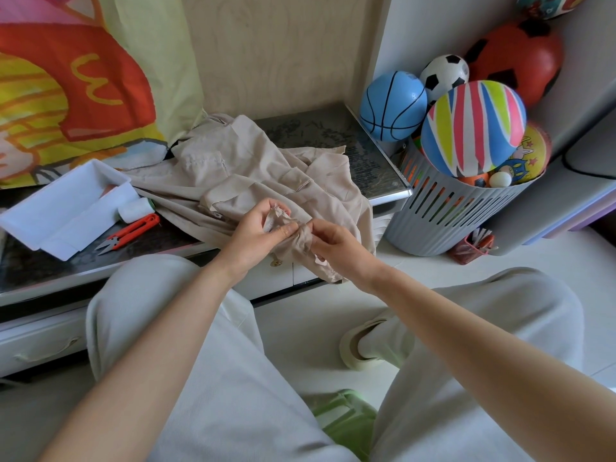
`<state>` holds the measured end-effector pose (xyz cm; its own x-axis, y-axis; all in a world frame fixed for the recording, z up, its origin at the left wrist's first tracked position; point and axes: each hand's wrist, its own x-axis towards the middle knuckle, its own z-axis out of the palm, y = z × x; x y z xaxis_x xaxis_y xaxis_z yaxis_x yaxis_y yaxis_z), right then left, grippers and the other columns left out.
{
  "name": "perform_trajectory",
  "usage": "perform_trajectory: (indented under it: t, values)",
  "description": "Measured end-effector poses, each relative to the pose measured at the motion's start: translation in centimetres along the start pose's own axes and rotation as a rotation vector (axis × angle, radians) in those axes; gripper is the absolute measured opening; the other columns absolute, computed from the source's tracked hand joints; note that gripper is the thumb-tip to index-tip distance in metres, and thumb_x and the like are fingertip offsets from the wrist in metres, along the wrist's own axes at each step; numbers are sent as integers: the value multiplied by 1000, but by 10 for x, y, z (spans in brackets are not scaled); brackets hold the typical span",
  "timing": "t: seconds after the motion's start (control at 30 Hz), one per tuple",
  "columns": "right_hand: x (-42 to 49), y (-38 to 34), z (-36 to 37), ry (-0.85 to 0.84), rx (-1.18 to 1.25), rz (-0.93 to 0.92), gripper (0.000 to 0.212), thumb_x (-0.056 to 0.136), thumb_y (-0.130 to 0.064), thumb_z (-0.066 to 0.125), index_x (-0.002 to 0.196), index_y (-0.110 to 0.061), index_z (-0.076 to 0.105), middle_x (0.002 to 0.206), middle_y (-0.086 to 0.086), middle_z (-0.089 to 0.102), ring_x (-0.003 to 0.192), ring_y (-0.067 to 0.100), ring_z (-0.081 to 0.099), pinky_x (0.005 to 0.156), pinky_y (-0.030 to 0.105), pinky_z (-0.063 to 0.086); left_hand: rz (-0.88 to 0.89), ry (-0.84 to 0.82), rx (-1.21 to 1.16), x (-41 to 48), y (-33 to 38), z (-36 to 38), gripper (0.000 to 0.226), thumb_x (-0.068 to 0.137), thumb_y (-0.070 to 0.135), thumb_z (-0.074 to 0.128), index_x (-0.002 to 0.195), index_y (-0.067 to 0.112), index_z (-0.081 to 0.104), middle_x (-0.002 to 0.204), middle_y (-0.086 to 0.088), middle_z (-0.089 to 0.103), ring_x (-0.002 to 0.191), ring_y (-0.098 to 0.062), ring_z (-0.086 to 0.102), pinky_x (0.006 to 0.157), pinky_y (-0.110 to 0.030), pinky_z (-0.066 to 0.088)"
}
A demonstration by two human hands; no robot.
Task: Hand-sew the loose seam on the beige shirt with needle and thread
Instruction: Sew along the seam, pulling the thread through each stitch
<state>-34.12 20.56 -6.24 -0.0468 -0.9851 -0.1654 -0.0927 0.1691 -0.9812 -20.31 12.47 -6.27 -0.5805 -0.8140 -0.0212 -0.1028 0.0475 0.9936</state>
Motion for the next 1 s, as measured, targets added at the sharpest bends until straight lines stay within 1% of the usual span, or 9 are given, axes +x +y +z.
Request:
perform_trajectory:
  t: [0.17, 0.27, 0.4, 0.5, 0.6, 0.67, 0.73, 0.83, 1.0]
  values:
    - [2, 7, -3, 44, 126, 28, 20, 100, -4, 41, 85, -9, 52, 66, 3, 44, 54, 6, 37, 54, 18, 31, -130, -21, -178, 0, 1, 0, 14, 89, 5, 61, 95, 16, 54, 81, 7, 63, 78, 1, 63, 71, -11, 47]
    - [0, 9, -3, 19, 165, 51, 24, 101, 0, 35, 86, -10, 51, 68, 1, 46, 56, 3, 41, 57, 15, 36, -106, -15, -149, -1, 4, 0, 22, 85, -1, 64, 94, 16, 54, 74, 11, 64, 71, 1, 62, 64, -11, 47]
    - [1, 10, -3, 9, 205, 74, 24, 100, 6, 29, 95, -8, 49, 72, 3, 52, 59, 5, 46, 60, 13, 42, -91, -4, -107, -2, 4, 1, 26, 84, -2, 64, 99, 14, 51, 77, 8, 59, 65, 7, 59, 59, -8, 44]
    - [3, 9, -3, 61, 187, 104, 9, 98, 1, 41, 97, -6, 46, 74, 6, 58, 54, 4, 52, 58, 13, 47, -88, 15, -95, -2, 4, 2, 25, 85, -1, 64, 96, 17, 49, 81, 8, 57, 67, 9, 58, 58, -7, 43]
    - [5, 8, -3, 144, 184, 123, 11, 94, -2, 53, 86, -9, 50, 70, 6, 62, 50, 2, 57, 55, 13, 48, -80, 20, -91, -1, 0, 0, 26, 86, 3, 64, 95, 22, 49, 87, 6, 57, 80, 1, 58, 65, -9, 45]
    - [7, 7, -2, 164, 218, 125, 11, 93, -2, 55, 84, -7, 53, 69, 7, 63, 53, 3, 62, 55, 13, 50, -68, 24, -91, -1, -1, 0, 25, 87, 4, 63, 95, 22, 49, 87, 5, 57, 78, 2, 58, 67, -10, 46]
    - [7, 4, 3, 135, 293, 128, 4, 94, -1, 53, 91, 0, 54, 71, 12, 63, 56, 5, 65, 57, 15, 52, -55, 19, -90, -1, -1, 1, 24, 88, 3, 61, 95, 22, 48, 84, 5, 56, 71, 6, 58, 64, -12, 47]
    - [8, -2, 12, 91, 355, 129, 18, 97, 2, 45, 113, 7, 49, 76, 17, 63, 60, 9, 68, 62, 18, 56, -41, 33, -97, -1, -3, 3, 24, 89, 1, 59, 94, 20, 45, 79, 5, 54, 65, 7, 58, 61, -11, 45]
    - [5, -9, 19, 153, 325, 110, 16, 98, -2, 40, 114, -6, 40, 87, 17, 66, 81, 33, 68, 82, 36, 57, -48, 106, -5, 3, -10, 2, 25, 88, 4, 62, 101, 16, 44, 86, 5, 53, 77, 2, 54, 67, -9, 44]
